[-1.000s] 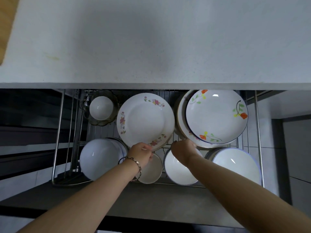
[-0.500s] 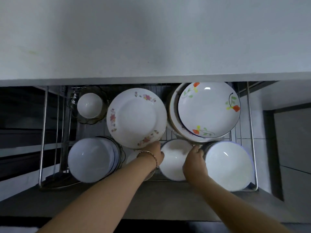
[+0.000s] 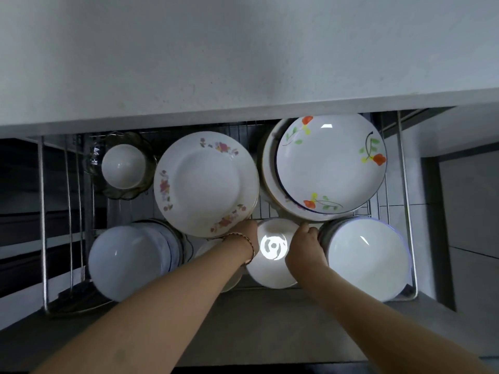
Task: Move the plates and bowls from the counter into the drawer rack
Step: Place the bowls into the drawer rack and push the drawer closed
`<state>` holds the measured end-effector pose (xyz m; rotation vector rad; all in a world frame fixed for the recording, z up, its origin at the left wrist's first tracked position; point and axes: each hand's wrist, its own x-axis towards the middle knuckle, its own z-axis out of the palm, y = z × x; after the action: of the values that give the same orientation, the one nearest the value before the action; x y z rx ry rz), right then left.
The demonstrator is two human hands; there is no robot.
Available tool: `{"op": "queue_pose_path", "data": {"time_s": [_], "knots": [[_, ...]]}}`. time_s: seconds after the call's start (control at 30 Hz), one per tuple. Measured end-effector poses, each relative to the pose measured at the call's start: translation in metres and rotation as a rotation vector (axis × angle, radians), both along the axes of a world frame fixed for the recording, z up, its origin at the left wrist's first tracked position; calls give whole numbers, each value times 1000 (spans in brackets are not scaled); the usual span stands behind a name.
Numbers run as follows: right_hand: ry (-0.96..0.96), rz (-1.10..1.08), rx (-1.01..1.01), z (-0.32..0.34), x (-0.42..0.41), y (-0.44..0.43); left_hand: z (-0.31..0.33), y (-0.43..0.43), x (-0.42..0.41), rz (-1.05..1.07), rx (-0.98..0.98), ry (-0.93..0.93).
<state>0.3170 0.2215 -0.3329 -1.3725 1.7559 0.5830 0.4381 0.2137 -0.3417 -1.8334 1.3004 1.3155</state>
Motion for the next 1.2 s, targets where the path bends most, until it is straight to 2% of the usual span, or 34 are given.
{"op": "queue_pose_path", "data": {"time_s": [0.1,0.23,0.43,0.73,0.87,0.97,1.07,1.2], "knots": [[15,6,31,4,5,-6,0,-4,7,-33,28,15],[75,0,21,5,11,-3,-2,-2,10,-12,-32,59],[40,-132,57,3,9,-4,-13,2,7,43,-63,96],[75,-58,46,4,12,-2,-11,6,7,6,-85,57],[96,29,18,11,10,-3,1,8,-5,-21,-44,24],[76,119,3,22,8,-2,13,11,-8,-47,-137,7],[53,185,-15,42,6,-7,40,12,2,59,-192,92],[60,356,-15,77,6,-21,77,15,26,128,-193,98]]}}
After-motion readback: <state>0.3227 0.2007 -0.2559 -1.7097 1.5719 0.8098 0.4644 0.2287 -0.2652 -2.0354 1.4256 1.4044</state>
